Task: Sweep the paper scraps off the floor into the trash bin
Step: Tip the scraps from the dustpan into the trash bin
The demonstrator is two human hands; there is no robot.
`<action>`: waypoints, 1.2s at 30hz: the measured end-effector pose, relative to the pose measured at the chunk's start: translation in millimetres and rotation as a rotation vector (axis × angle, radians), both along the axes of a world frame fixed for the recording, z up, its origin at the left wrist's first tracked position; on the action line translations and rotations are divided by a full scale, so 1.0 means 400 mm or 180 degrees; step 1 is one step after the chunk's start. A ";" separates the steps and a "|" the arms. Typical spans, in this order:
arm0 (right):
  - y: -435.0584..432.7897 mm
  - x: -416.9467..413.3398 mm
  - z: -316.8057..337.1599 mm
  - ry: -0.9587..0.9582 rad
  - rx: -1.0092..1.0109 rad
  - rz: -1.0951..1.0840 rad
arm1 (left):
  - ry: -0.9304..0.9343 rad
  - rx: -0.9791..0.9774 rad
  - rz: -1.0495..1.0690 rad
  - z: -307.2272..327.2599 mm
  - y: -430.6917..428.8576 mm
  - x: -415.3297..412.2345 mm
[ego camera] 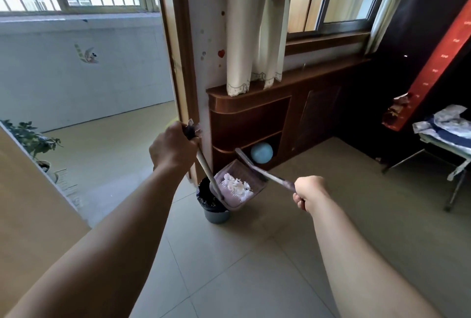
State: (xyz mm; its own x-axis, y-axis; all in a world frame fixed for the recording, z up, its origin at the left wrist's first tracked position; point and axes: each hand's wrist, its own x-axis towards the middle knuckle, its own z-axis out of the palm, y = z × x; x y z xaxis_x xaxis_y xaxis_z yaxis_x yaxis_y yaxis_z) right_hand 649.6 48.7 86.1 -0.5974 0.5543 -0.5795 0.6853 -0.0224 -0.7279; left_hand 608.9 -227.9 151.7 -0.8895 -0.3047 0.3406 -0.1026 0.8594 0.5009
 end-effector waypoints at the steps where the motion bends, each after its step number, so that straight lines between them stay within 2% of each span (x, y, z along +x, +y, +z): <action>1: -0.005 -0.003 -0.001 -0.0014 -0.0035 0.0030 | 0.0010 -0.0016 0.0007 -0.002 -0.009 0.000; 15: -0.084 0.012 -0.051 0.0007 0.0022 -0.0054 | -0.0025 0.0183 0.0276 -0.009 -0.145 0.045; 25: -0.184 0.110 -0.082 -0.0219 0.0223 -0.0275 | -0.0341 0.0115 0.0028 -0.014 -0.277 0.120; 36: -0.313 0.196 -0.180 -0.0620 0.0240 -0.0487 | -0.0847 0.0101 -0.0065 -0.191 -0.416 0.190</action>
